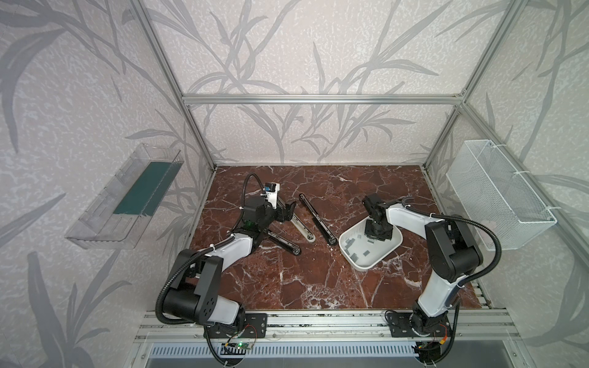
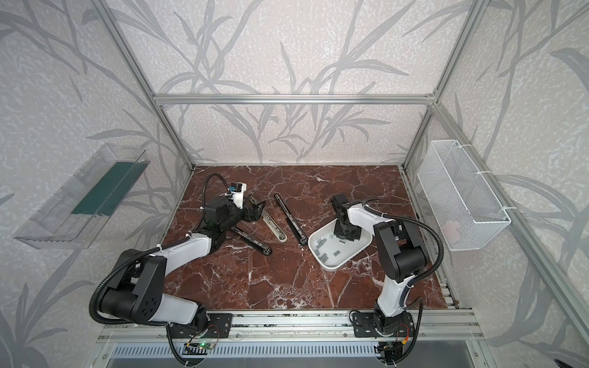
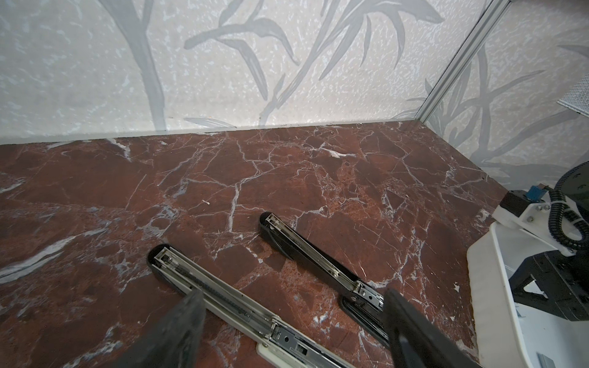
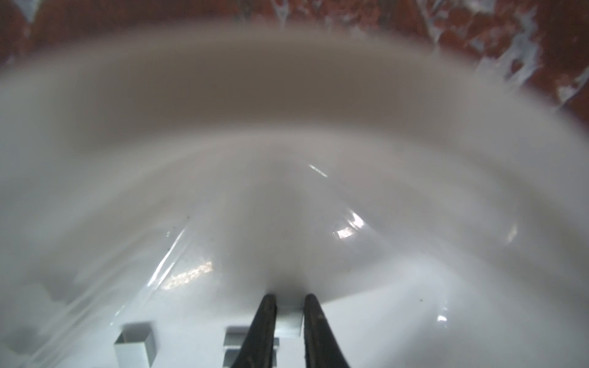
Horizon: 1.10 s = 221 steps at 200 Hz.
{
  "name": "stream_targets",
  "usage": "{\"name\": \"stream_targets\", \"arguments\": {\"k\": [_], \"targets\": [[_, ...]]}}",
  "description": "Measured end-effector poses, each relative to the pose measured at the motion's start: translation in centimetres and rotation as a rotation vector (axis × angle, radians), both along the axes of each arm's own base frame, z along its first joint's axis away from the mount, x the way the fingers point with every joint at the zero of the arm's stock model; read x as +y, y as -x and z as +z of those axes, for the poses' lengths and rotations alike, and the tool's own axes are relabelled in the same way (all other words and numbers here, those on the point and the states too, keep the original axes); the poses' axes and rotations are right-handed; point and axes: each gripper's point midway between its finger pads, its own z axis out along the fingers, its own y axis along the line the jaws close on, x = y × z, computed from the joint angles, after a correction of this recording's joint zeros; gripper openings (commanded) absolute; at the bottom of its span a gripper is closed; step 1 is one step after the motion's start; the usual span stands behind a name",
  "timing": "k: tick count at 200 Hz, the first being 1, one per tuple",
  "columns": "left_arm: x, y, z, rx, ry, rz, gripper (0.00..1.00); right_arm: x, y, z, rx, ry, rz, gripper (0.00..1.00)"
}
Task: Load the staples into the stapler
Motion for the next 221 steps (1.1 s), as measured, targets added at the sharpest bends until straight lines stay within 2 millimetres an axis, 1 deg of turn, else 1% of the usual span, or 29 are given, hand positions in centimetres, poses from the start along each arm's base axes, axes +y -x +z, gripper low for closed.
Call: {"name": "stream_targets", "arguments": {"k": [27, 54, 95, 122, 129, 141, 155, 170, 185, 195, 211, 221], "targets": [[0.0, 0.0, 0.2, -0.004, 0.001, 0.000, 0.88, 0.1, -0.4, 0.0, -0.017, -0.007, -0.002, 0.19], [0.0, 0.0, 0.2, -0.004, 0.001, 0.000, 0.88, 0.2, -0.6, 0.0, -0.023, -0.010, -0.002, 0.14], [0.0, 0.0, 0.2, -0.003, 0.001, -0.001, 0.88, 0.1, -0.6, 0.2, -0.024, -0.006, 0.011, 0.13], [0.0, 0.1, 0.2, -0.002, 0.001, -0.001, 0.88, 0.2, -0.6, 0.6, -0.033, 0.023, 0.062, 0.11], [0.0, 0.1, 0.2, -0.001, 0.001, -0.001, 0.88, 0.3, -0.6, 0.9, -0.040, 0.034, 0.081, 0.11], [0.1, 0.3, 0.2, 0.005, 0.000, 0.000, 0.88, 0.8, -0.8, 2.0, -0.072, 0.042, 0.128, 0.11], [0.3, 0.5, 0.6, 0.009, 0.002, 0.005, 0.87, 2.3, -1.2, 4.3, -0.139, 0.037, 0.217, 0.11], [0.7, 1.1, 1.4, 0.005, 0.009, 0.015, 0.87, 5.0, -2.2, 7.4, -0.242, 0.018, 0.333, 0.11], [1.4, 1.9, 2.6, -0.008, 0.026, 0.035, 0.87, 8.7, -3.1, 10.9, -0.355, 0.000, 0.469, 0.10], [2.0, 2.6, 3.2, -0.010, 0.037, 0.060, 0.87, 11.2, -3.4, 12.7, -0.417, -0.011, 0.554, 0.10], [3.1, 3.7, 3.8, 0.000, 0.059, 0.113, 0.87, 15.0, -3.2, 14.8, -0.495, -0.043, 0.682, 0.10], [3.9, 4.2, 3.9, 0.020, 0.073, 0.156, 0.87, 17.7, -2.5, 15.7, -0.528, -0.071, 0.782, 0.10]]}}
